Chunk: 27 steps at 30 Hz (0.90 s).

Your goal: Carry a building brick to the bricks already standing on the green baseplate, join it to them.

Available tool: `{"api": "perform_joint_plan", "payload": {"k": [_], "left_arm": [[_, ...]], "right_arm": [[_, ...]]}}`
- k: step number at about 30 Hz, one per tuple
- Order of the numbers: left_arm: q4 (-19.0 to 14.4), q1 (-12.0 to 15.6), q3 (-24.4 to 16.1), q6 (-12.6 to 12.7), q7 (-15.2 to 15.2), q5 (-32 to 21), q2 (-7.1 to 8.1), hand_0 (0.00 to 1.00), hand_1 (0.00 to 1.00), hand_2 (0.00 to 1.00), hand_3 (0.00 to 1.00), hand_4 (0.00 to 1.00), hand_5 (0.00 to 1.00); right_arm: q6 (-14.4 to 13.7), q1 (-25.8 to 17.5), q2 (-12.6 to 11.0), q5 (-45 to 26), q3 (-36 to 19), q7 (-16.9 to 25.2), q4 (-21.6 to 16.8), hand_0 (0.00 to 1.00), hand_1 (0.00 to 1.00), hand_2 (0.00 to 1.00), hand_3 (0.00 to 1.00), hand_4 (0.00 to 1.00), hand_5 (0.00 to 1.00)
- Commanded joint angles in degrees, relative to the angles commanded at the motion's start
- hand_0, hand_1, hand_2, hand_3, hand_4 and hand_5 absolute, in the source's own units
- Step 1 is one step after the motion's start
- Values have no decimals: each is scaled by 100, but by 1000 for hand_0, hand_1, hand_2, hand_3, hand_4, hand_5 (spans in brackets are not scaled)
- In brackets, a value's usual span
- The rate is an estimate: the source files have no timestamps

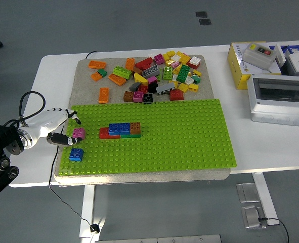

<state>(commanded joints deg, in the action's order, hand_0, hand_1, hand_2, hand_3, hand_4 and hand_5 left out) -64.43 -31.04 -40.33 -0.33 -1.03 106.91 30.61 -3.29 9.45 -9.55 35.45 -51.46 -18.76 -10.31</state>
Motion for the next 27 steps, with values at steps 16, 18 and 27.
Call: {"api": "perform_joint_plan", "payload": {"k": [16, 18, 27], "left_arm": [[378, -91, 38, 43, -51, -34, -143, 998, 973, 947, 720, 804, 408], [395, -94, 45, 36, -51, -46, -136, 998, 973, 947, 720, 804, 408], [439, -97, 9, 8, -60, -60, -122, 998, 972, 933, 715, 800, 399]], "right_arm": [[2, -3, 9, -64, 108, 21, 0, 703, 641, 561, 770, 632, 998], [2, 2, 12, -61, 128, 18, 0, 703, 641, 561, 770, 632, 998], [7, -2, 24, -5, 113, 8, 0, 703, 641, 564, 770, 628, 998]]}}
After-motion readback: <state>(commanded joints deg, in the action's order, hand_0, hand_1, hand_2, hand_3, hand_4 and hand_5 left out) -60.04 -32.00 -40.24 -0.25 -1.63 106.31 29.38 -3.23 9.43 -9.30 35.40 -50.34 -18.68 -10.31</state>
